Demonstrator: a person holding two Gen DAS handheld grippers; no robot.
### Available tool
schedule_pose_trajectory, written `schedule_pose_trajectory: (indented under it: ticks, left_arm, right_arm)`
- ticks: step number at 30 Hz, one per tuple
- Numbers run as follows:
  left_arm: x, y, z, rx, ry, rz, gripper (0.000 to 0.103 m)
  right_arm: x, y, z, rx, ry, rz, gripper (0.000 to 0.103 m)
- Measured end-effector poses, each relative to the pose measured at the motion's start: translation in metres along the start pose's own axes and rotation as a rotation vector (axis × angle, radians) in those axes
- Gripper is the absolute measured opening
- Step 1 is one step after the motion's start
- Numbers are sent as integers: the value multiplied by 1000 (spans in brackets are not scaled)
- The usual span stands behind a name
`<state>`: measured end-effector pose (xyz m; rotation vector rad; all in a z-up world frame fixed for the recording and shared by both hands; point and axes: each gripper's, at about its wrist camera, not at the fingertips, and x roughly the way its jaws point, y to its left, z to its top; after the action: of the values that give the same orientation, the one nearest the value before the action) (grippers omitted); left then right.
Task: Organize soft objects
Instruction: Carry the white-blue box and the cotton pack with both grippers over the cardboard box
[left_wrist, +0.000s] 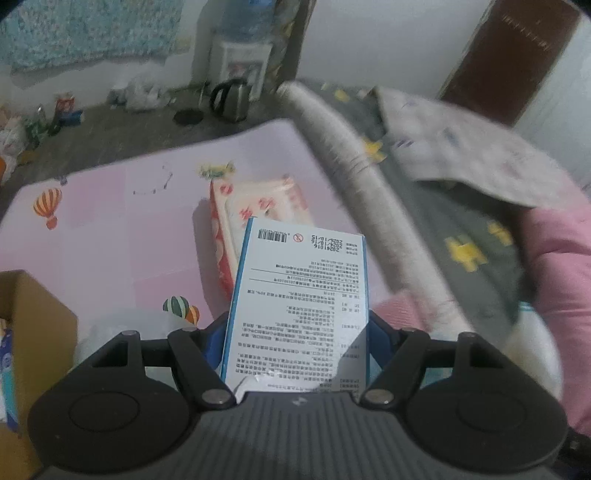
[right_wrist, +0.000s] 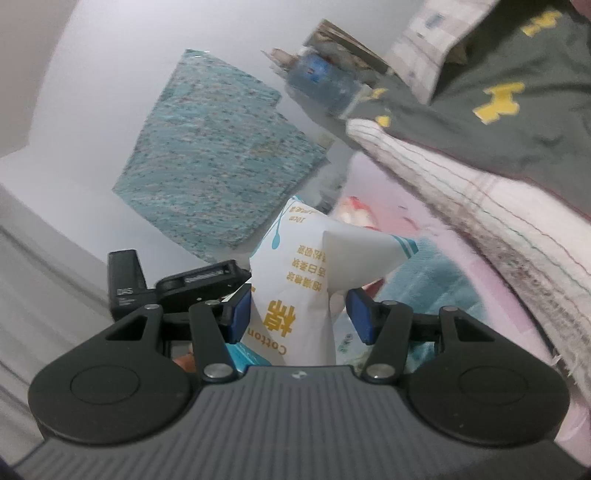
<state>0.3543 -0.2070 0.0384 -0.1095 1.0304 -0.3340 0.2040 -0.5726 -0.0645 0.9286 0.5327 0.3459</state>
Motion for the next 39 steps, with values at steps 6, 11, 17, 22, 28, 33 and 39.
schedule_pose_trajectory:
  ticks: [6,11,17,22,28,33,39]
  left_arm:
    - [-95,8,-29,28,-110,-54,74]
    - [-174,35,-64,21,-216,-55,74]
    - [-239,83,-112,-38,-297,6,74]
    - [-264,143,-148,-146,-307,67,74]
    - [-261,213,-177,-217,-272,170,74]
    - [-240,260,-184,-272,-213,213,74]
    - [-251,290,-196,-299,-255,248,74]
  right_arm:
    - [-24,47,-22,-75,5,79,54]
    - [-33,88,-48,-127,51,157,54]
    - [-21,143,-85,-182,148,220,54]
    - [9,190,-124,-243,261,249,54]
    - [69,236,-175,-299,424,215,53]
    - [135,277,-209,-376,546,126,53]
    - [205,307,-247,-429,668,4,53]
